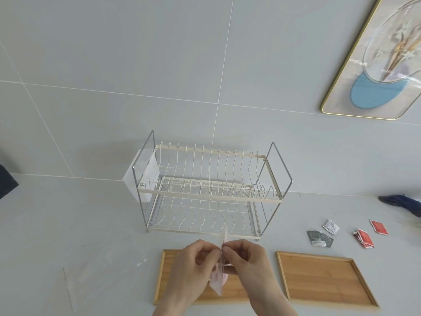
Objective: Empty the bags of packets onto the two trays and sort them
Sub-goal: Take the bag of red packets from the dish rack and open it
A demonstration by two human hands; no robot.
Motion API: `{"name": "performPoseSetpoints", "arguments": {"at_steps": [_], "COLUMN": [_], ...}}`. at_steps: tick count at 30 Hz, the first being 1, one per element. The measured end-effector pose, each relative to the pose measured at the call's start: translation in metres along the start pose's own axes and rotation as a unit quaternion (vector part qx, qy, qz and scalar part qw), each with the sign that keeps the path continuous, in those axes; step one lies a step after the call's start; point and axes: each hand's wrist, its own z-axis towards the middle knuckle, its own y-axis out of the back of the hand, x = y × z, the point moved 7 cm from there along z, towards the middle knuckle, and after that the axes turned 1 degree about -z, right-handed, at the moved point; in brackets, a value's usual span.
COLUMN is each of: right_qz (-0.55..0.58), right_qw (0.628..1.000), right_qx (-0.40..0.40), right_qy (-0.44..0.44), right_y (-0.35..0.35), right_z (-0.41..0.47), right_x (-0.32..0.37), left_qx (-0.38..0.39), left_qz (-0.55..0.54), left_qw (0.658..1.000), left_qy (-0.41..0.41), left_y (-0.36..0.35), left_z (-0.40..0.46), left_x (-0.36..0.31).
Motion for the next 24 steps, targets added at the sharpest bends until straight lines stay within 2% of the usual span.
{"name": "performPoseSetpoints", "arguments": {"at_steps": [9, 16, 21, 24], "right_qz": [-0.05, -0.151, -0.22, -0.293], "right_qw": [0.999, 0.988, 0.97, 0.948], "right_qx": [0.006, -0.003, -0.076, -0.087], "right_qy": [0.006, 0.038, 0.062, 0.087], "right_y": [0.0, -0.005, 0.029, 0.038], "right_z": [0.005, 0.01, 0.009, 0.008], "right_x": [0.0, -0.002, 0.003, 0.001], "left_qx": [0.005, 0.018, -0.067, -0.073], "left_qz": [0.054, 0.068, 0.103, 0.175], "left_qw": [0.999, 0.997, 0.991, 0.981], "left_qy": [-0.001, 0.024, 0.055, 0.031], "left_y": [-0.001, -0.002, 0.036, 0.045], "left_z": [0.007, 0.011, 0.012, 0.009], "left_x": [-0.003, 0.002, 0.022, 0.023]}}
